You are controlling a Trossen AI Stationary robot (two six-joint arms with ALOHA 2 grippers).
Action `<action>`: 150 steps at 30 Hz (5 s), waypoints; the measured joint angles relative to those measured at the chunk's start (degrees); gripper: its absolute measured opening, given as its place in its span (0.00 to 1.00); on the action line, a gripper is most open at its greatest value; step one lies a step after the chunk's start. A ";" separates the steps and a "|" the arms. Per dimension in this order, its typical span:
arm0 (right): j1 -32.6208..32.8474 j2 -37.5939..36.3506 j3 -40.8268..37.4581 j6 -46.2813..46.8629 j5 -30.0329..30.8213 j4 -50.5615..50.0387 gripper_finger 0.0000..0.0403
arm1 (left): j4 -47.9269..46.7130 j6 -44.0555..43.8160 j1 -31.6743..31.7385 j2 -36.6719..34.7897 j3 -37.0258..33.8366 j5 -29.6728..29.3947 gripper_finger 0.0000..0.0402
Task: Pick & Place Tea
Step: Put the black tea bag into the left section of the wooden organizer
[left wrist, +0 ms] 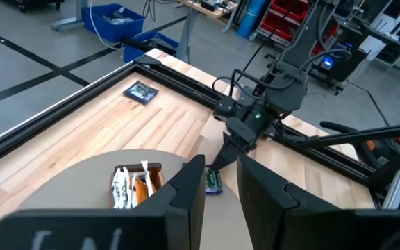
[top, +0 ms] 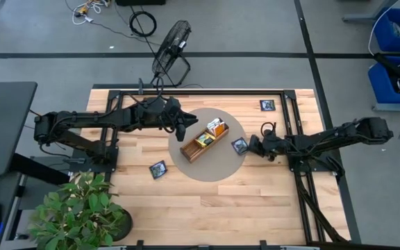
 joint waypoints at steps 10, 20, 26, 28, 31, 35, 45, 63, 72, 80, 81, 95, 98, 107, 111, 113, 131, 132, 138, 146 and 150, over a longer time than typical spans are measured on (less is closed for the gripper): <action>0.03 -0.30 0.22 -6.93 -5.14 2.80 0.01 | 0.03 -0.34 0.66 -0.02 0.00 0.00 0.22; 0.03 -1.03 10.91 -20.05 -10.46 -6.54 0.00 | 0.09 -1.14 0.63 -0.02 0.00 5.94 0.22; 0.03 -1.03 20.22 -31.33 -15.41 -19.85 0.00 | 0.14 -3.81 1.33 -0.02 0.00 12.28 0.22; 0.03 -1.03 23.77 -35.19 -16.41 -23.61 0.00 | 0.14 -4.48 1.91 -0.02 0.00 16.90 0.22; 0.03 -1.03 28.80 -39.90 -16.71 -28.62 0.00 | 0.16 -5.15 2.63 -0.02 0.00 20.74 0.22; 0.03 -1.05 33.89 -45.71 -16.73 -32.22 0.00 | 0.16 -6.29 3.69 -0.02 0.00 24.27 0.22; 0.02 -0.80 41.96 -56.03 -20.79 -32.91 0.00 | 0.44 -8.54 4.07 0.22 0.02 29.90 0.29; 0.03 15.82 60.40 -67.16 -27.45 -38.15 0.00 | 0.51 -9.34 2.11 1.86 0.01 33.54 0.56; -0.89 22.73 71.40 -72.75 -29.30 -42.41 0.00 | 0.43 -9.38 0.23 2.23 0.02 33.38 0.55; -0.91 25.65 74.05 -74.36 -30.31 -42.45 0.00 | 0.33 -9.53 0.20 2.23 0.02 33.25 0.52; -0.91 25.68 74.07 -74.37 -30.42 -42.29 0.00 | 0.35 -9.39 0.11 2.23 0.02 33.27 0.50; -1.02 25.55 74.07 -74.20 -30.37 -40.78 0.00 | -0.52 -6.92 -0.12 2.23 0.02 35.10 0.11; -1.02 25.51 74.07 -74.20 -30.74 -40.65 0.00 | -0.38 -6.56 -0.11 2.23 0.00 35.17 0.04; -0.86 24.86 74.07 -74.66 -28.51 -40.18 0.08 | -0.01 -5.35 0.27 2.21 0.00 33.98 0.02; 0.23 22.79 74.07 -75.90 -21.70 -39.69 0.18 | 0.17 -5.57 1.62 1.50 -0.04 33.31 0.02; 0.94 21.56 74.07 -75.95 -16.86 -39.92 0.25 | 0.33 -5.51 2.10 0.56 -0.06 32.39 0.02; 7.95 18.75 63.54 -72.06 6.68 -22.27 0.54 | 9.57 -3.65 2.47 -6.36 -0.12 14.53 0.02; 8.23 18.69 62.85 -71.64 7.66 -20.76 0.54 | 11.27 -4.01 2.45 -6.36 -0.57 14.31 0.02; 10.52 15.75 56.45 -70.91 14.17 -12.05 0.54 | 23.91 -6.83 2.41 -7.94 -4.77 12.25 0.02; 10.24 11.90 46.30 -69.81 16.64 11.87 0.51 | 41.22 -13.48 0.51 -9.07 -14.47 5.20 0.02; 9.51 13.41 45.70 -69.54 14.63 16.88 0.51 | 46.03 -13.26 -1.32 -7.60 -15.77 1.84 0.02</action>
